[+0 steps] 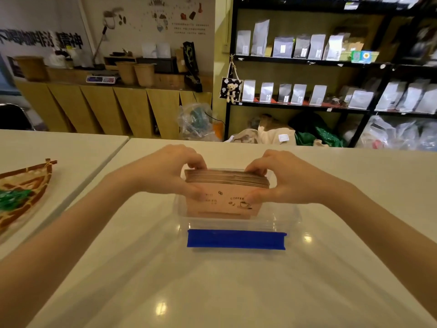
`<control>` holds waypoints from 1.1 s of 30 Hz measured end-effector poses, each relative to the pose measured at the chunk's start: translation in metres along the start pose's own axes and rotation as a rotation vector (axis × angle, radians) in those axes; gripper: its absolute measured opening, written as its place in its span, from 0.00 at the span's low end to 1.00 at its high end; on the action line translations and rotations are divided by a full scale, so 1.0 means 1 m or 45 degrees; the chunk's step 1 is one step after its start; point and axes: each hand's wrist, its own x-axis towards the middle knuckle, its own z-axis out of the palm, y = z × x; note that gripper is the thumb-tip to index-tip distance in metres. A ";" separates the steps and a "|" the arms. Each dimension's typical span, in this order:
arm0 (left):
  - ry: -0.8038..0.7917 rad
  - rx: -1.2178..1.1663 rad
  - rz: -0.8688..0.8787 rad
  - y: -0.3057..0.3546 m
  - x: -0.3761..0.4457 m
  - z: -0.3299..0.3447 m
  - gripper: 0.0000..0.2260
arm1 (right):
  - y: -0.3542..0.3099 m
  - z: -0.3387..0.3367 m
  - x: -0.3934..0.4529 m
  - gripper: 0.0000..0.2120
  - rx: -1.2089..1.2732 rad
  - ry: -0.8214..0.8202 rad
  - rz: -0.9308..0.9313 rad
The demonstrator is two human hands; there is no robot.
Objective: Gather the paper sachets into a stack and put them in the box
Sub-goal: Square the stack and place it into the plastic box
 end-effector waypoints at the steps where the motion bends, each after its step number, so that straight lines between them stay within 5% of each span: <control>1: -0.034 0.000 -0.015 -0.002 0.002 0.004 0.17 | 0.000 0.003 0.002 0.24 -0.001 -0.043 0.003; 6: -0.184 0.137 -0.078 -0.005 0.005 0.019 0.22 | 0.001 0.018 0.009 0.27 -0.049 -0.228 0.002; 15: -0.259 0.349 -0.121 -0.002 0.005 0.028 0.25 | -0.002 0.029 0.009 0.26 -0.159 -0.197 -0.075; 25: -0.206 0.240 -0.145 -0.004 -0.004 0.013 0.26 | 0.000 0.027 -0.002 0.20 0.456 -0.015 0.404; 33: -0.316 0.190 -0.160 -0.002 -0.006 0.014 0.27 | -0.014 0.027 -0.001 0.15 1.648 -0.228 0.808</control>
